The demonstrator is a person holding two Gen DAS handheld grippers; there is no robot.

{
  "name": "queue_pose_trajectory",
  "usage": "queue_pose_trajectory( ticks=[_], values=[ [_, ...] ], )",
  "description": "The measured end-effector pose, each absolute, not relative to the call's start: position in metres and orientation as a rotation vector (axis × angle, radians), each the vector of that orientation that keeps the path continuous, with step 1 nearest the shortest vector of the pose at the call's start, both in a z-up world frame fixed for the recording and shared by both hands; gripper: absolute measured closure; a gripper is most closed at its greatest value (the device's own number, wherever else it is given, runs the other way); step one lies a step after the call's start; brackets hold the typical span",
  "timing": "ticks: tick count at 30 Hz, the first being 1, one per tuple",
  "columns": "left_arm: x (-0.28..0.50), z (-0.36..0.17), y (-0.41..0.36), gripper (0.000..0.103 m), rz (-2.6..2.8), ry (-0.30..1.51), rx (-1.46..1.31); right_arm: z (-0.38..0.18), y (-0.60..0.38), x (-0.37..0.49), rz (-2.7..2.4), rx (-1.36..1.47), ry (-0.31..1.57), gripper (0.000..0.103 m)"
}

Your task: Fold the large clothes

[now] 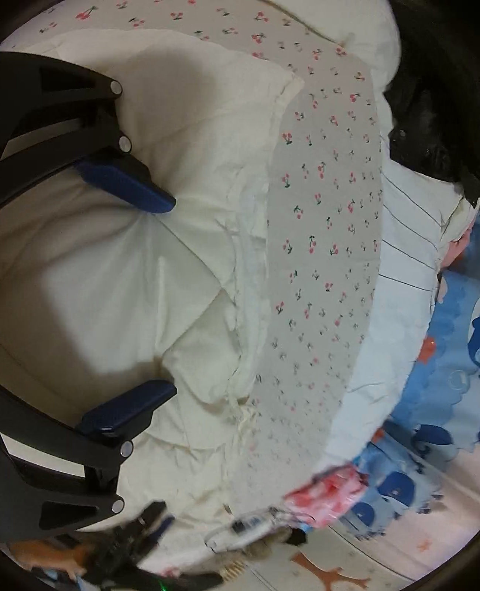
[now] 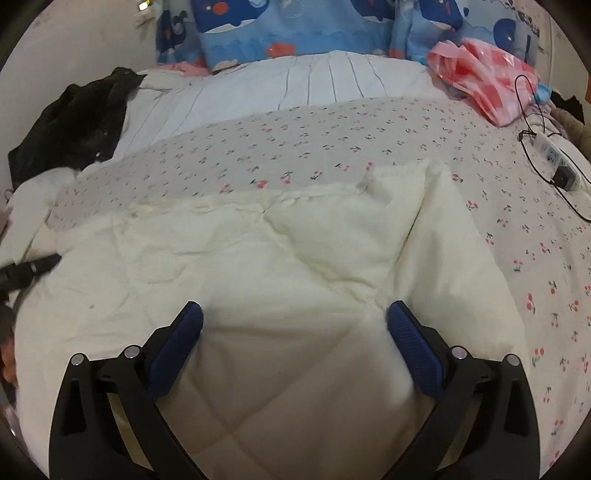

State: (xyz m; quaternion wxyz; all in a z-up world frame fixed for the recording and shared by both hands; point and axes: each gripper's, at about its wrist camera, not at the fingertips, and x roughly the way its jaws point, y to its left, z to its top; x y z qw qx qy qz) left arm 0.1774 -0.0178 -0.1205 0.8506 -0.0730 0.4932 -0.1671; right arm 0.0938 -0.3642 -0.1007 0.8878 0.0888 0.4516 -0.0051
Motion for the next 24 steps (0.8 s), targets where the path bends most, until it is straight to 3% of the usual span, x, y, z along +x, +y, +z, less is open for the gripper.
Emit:
queue_pose_trajectory(
  ticks=[3,7,11,16,24],
  values=[
    [0.171,-0.108,-0.011,0.015,-0.343,1.023,-0.176,-0.092,-0.366,0.090,-0.015,0.182,0.932,0.007],
    [0.154,-0.072,-0.001,0.015,-0.357,0.906,-0.160,-0.059,-0.367,0.079,-0.080,0.111,0.783,0.007],
    [0.171,-0.108,0.001,0.014,-0.325,1.007,-0.153,-0.101,-0.400,0.101,-0.124,0.221,0.951,0.007],
    [0.177,-0.122,-0.006,0.014,-0.316,1.024,-0.139,-0.104,-0.411,0.105,-0.116,0.252,0.954,0.007],
    [0.138,-0.069,0.021,0.014,-0.294,0.867,-0.125,-0.047,-0.370,0.055,-0.079,0.063,0.791,0.007]
  ],
)
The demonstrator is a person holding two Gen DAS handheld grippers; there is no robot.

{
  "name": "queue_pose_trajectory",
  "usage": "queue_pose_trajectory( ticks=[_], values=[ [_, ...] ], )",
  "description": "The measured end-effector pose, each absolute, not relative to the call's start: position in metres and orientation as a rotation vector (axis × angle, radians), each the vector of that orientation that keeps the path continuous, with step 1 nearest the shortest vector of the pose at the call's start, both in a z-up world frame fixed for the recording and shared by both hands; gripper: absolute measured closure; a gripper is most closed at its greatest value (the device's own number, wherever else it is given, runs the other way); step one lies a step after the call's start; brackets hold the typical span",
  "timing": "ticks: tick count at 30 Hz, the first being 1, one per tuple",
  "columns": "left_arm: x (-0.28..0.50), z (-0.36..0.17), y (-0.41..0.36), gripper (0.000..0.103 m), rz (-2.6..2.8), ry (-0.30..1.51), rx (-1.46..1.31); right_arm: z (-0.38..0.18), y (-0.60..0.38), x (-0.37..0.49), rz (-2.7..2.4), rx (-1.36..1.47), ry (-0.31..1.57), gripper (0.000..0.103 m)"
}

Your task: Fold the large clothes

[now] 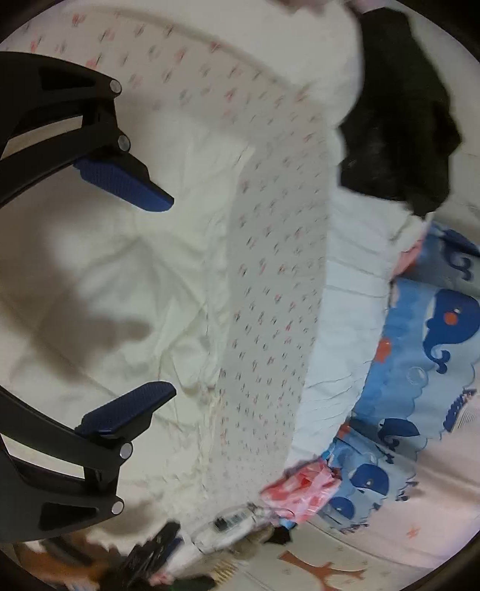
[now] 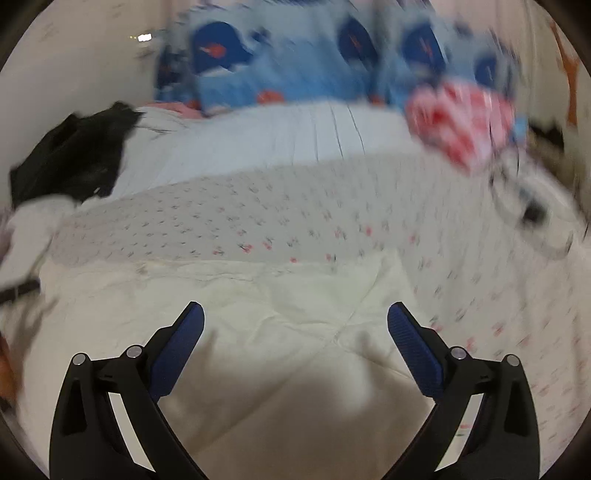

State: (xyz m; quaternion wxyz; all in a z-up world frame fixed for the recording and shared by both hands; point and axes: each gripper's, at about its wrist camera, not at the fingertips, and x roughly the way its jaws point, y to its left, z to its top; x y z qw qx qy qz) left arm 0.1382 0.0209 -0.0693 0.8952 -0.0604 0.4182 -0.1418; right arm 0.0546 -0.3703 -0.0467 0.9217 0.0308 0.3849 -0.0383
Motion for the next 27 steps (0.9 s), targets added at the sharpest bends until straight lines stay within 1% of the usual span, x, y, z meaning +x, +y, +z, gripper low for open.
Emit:
queue_pose_trajectory(
  ticks=[1,3,5,9,13,14,16,18,19,22,25,27],
  values=[
    [0.137,-0.076,0.027,0.014,-0.275,0.877,-0.114,-0.055,-0.373,0.054,-0.066,0.073,0.815,0.007],
    [0.137,-0.096,0.041,0.014,-0.259,0.936,-0.135,-0.088,-0.386,0.056,-0.069,0.117,0.882,0.007],
    [0.131,-0.112,0.050,0.013,-0.279,0.930,-0.148,-0.101,-0.394,0.054,-0.028,0.179,0.861,0.007],
    [0.109,-0.098,0.051,0.014,-0.232,0.845,-0.065,-0.087,-0.385,0.048,-0.044,0.113,0.863,0.007],
    [0.070,-0.066,0.050,0.014,-0.227,0.721,-0.010,-0.049,-0.366,0.012,0.018,0.088,0.719,0.007],
    [0.060,-0.061,0.046,0.013,-0.227,0.690,0.022,-0.047,-0.362,0.008,0.021,0.067,0.708,0.007],
    [0.053,-0.062,0.042,0.009,-0.228,0.678,0.061,-0.055,-0.357,0.007,0.017,0.031,0.717,0.007],
    [0.056,-0.077,0.040,0.009,-0.235,0.734,0.072,-0.088,-0.356,0.019,0.002,-0.005,0.828,0.007],
    [0.059,-0.091,0.041,0.009,-0.229,0.783,0.074,-0.094,-0.355,0.019,0.010,0.000,0.827,0.007],
    [0.057,-0.102,0.047,0.009,-0.220,0.802,0.046,-0.078,-0.350,0.020,-0.013,-0.005,0.842,0.007],
    [0.047,-0.092,0.044,0.009,-0.206,0.775,0.069,-0.044,-0.338,0.015,0.025,0.070,0.734,0.007],
    [0.039,-0.087,0.042,0.009,-0.216,0.762,0.070,-0.031,-0.320,0.014,0.057,0.063,0.696,0.007]
  ],
)
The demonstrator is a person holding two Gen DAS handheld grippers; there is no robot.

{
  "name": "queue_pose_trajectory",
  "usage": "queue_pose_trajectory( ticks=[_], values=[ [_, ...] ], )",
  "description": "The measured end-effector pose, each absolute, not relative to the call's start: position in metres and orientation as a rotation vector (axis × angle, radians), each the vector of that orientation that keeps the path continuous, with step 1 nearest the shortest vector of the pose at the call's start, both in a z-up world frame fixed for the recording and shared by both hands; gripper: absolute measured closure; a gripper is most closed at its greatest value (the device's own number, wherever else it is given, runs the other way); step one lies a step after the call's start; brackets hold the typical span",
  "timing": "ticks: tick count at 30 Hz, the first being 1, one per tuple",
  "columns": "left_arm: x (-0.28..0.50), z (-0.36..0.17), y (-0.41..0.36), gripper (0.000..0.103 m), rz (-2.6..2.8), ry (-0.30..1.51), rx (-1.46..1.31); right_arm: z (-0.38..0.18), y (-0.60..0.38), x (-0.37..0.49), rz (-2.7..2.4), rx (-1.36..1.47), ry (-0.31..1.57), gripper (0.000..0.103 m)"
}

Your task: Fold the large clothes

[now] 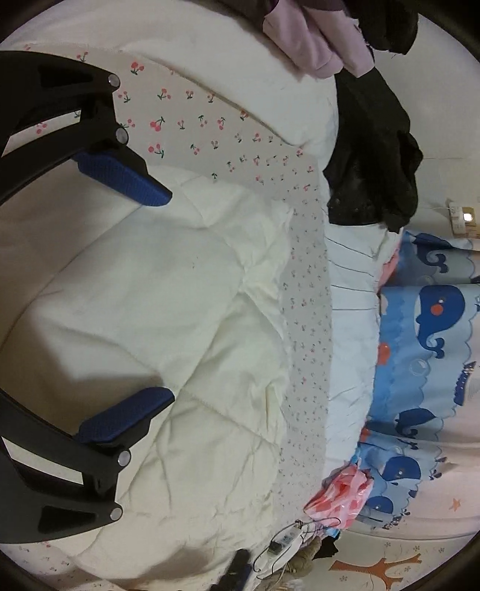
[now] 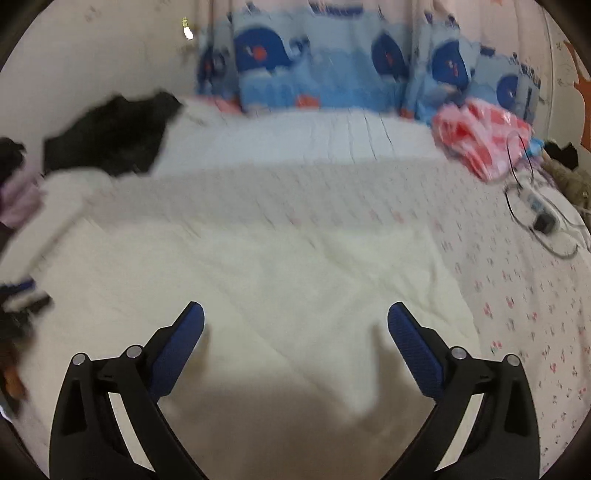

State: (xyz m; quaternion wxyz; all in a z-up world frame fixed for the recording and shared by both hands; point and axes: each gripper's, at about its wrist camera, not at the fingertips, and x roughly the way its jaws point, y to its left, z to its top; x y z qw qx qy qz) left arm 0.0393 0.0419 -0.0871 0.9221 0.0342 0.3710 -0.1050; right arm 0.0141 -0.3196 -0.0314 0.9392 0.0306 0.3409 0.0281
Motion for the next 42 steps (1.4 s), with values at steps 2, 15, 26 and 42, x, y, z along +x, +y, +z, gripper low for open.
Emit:
queue_pose_trajectory(
  ticks=[2,15,26,42],
  values=[
    [0.035,-0.084,0.039,0.009,-0.225,0.743,0.090,-0.022,-0.298,0.018,0.099,0.054,0.681,0.007],
    [0.033,-0.094,0.031,0.008,-0.260,0.769,0.164,-0.077,-0.228,0.074,0.153,0.012,0.945,0.007],
    [0.024,-0.075,0.012,0.008,-0.277,0.630,0.258,-0.048,-0.262,0.099,0.066,0.140,0.831,0.007],
    [0.036,-0.088,-0.004,0.008,-0.310,0.645,0.269,-0.095,-0.271,0.115,0.036,0.172,0.946,0.007]
  ],
)
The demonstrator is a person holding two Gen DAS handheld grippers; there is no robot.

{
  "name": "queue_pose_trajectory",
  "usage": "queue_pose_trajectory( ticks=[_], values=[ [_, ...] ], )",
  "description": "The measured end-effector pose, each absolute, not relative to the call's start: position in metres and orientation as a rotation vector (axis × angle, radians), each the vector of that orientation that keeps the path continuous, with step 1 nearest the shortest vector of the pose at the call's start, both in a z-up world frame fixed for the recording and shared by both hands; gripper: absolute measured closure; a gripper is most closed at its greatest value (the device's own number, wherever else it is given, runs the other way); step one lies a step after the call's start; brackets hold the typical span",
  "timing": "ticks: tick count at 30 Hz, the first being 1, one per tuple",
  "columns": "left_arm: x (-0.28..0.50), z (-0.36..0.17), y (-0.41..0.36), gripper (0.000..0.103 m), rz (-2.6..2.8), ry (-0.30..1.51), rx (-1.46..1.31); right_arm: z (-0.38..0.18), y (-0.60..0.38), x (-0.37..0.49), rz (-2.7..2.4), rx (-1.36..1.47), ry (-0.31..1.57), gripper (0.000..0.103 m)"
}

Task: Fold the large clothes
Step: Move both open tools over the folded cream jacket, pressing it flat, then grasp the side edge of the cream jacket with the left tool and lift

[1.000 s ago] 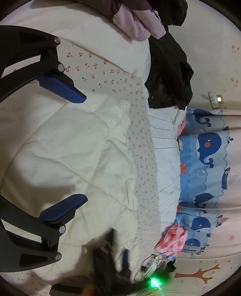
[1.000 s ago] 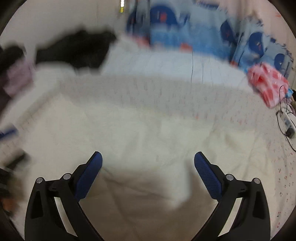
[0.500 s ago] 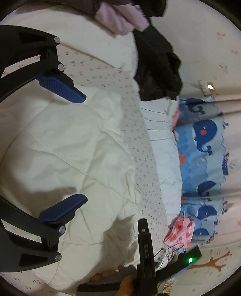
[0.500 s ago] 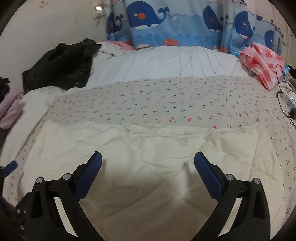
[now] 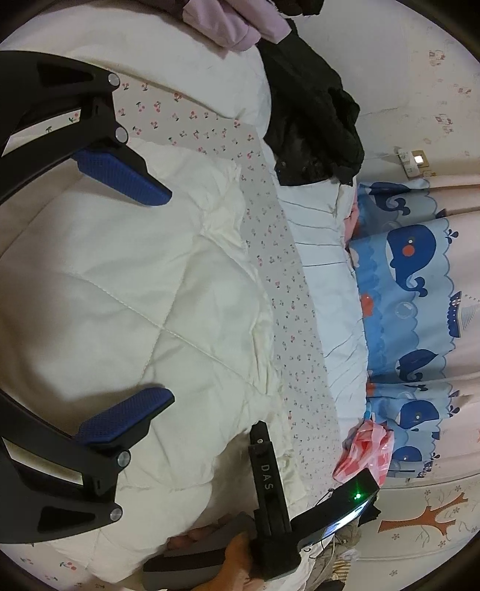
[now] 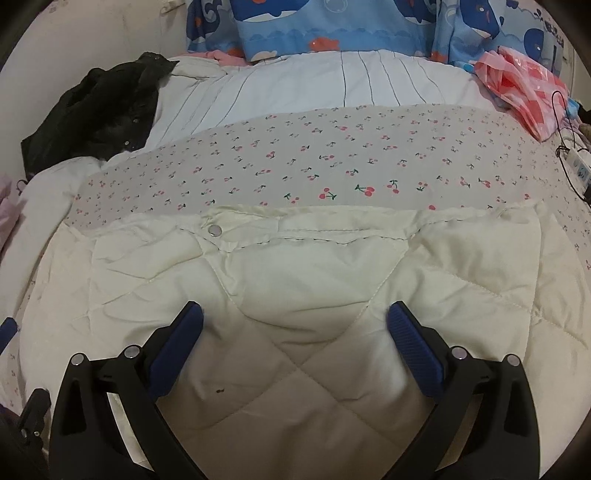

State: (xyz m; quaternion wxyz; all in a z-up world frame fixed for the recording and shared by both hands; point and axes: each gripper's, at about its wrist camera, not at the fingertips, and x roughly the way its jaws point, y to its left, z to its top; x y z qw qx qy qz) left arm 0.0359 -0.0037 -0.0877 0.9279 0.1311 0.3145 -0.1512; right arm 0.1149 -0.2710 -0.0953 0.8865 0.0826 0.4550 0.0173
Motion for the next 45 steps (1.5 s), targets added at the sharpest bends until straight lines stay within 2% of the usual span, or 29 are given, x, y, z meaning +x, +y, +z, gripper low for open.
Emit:
queue_pose_trajectory(
  ticks=[8,15,19,22,25,31,37,41,45],
  values=[
    [0.036,-0.090,-0.005,0.008,-0.303,0.653,0.266,-0.085,-0.276,0.112,0.057,0.202,0.931,0.007],
    [0.035,-0.078,-0.002,0.008,-0.312,0.633,0.218,-0.047,-0.303,0.098,-0.081,0.129,0.794,0.007],
    [0.041,-0.070,-0.004,0.008,-0.316,0.631,0.178,-0.069,-0.333,0.104,-0.191,0.152,0.877,0.007],
    [0.065,-0.089,-0.002,0.008,-0.311,0.766,0.140,-0.098,-0.343,0.115,-0.192,0.201,0.981,0.007],
    [0.079,-0.100,0.005,0.006,-0.318,0.827,0.074,-0.099,-0.340,0.116,-0.202,0.175,0.982,0.007],
    [0.078,-0.101,0.002,0.006,-0.319,0.840,0.094,-0.096,-0.347,0.116,-0.157,0.230,0.976,0.007],
    [0.075,-0.063,0.061,0.006,-0.308,0.840,-0.154,-0.026,-0.354,0.055,0.035,0.419,0.839,0.007],
    [0.033,-0.041,0.093,0.006,-0.210,0.790,-0.162,-0.029,-0.359,-0.003,0.140,0.515,0.908,0.007],
    [0.001,-0.052,0.116,0.006,-0.247,0.881,-0.257,-0.038,-0.371,-0.054,0.146,0.479,1.020,0.007]
  ],
)
